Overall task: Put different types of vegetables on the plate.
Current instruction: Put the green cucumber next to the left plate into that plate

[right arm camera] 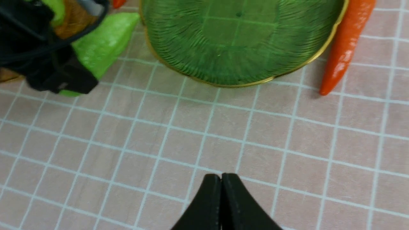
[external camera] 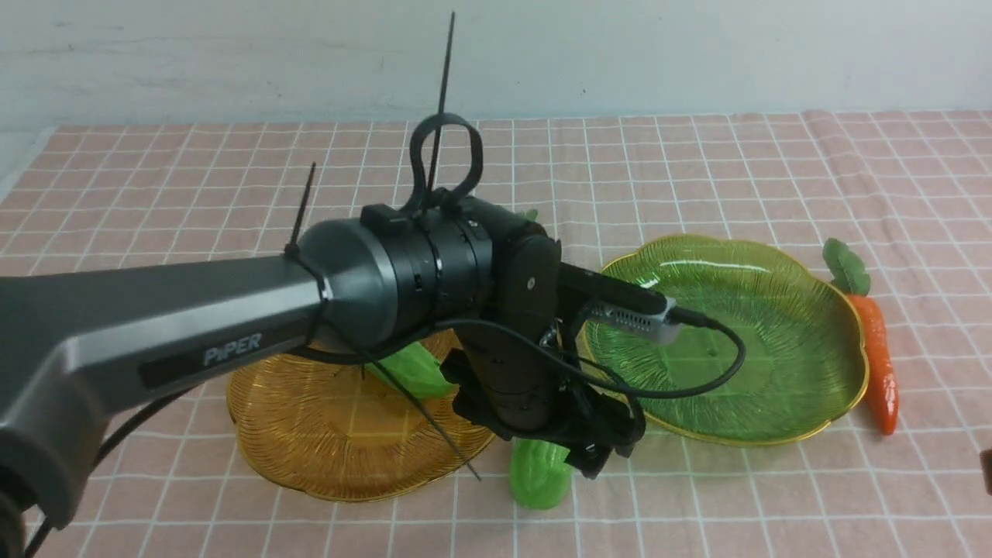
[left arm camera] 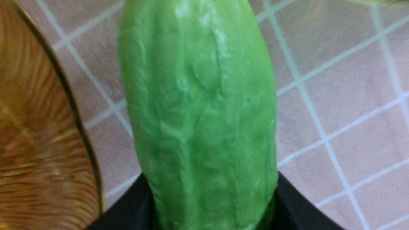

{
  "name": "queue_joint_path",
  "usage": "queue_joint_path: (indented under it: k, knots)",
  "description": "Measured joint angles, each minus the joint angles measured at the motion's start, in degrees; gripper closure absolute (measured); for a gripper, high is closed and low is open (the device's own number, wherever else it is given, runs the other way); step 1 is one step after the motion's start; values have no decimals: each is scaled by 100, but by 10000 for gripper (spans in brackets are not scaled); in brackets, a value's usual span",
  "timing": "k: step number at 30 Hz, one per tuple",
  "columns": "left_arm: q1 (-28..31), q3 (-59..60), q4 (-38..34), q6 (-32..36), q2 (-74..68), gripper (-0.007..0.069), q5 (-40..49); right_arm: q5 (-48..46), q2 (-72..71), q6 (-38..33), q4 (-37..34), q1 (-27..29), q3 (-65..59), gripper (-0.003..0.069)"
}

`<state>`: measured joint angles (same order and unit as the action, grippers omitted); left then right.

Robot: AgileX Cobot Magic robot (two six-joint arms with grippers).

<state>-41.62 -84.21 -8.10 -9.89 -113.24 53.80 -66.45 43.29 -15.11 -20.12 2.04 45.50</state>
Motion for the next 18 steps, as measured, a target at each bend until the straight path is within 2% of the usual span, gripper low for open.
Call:
queue_joint_path:
  k: [6, 12, 18]
  knots:
    - [293, -286, 670, 101, 1143, 311, 436, 78, 811, 968, 1178, 0, 704, 670]
    - [1293, -203, 988, 111, 1778, 314, 1192, 514, 2034, 1351, 1582, 0, 1047, 647]
    - [2294, 933, 881, 160, 2235, 314, 771, 1069, 3453, 1463, 1663, 0, 1336, 513]
